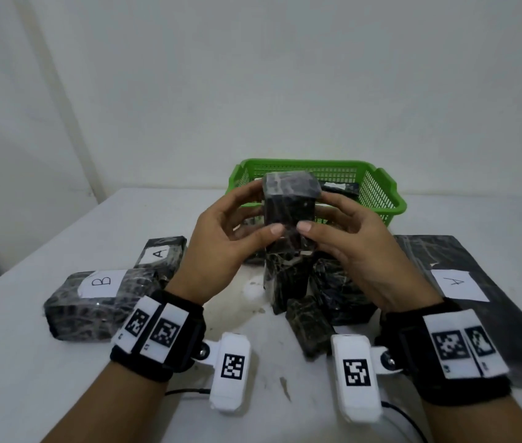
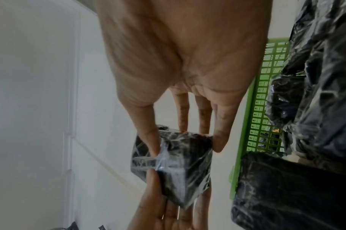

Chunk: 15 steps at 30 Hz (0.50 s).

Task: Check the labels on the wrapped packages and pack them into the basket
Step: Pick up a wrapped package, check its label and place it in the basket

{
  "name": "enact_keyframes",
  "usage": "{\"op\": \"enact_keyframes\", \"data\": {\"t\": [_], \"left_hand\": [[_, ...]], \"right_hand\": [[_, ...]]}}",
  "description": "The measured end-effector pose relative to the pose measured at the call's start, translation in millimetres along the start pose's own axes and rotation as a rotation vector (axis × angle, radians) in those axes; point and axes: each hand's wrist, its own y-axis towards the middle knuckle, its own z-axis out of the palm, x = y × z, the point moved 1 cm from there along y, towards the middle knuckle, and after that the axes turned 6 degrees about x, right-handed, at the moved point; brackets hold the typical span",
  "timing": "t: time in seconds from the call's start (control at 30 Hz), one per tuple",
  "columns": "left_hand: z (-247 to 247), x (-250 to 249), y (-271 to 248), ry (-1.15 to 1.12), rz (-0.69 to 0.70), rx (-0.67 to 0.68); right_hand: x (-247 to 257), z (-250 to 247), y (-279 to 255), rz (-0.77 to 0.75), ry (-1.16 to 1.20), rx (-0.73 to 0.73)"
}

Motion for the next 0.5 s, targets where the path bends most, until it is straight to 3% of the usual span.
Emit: {"op": "enact_keyframes", "data": {"t": [0.23,0.33,0.5], "left_hand": [[-1,3,-1,0.020,0.036,0.131],[2,2,-4,-0.028,-0.045,0.192],[2,0,-5,-0.034,-0.109,0.112]], "right_hand": [[7,6,-2,0.087,0.078,0.058],[1,2,0,0.058,0.024,0.028],[-4,2,2,0.049,0.015,0.060]]}}
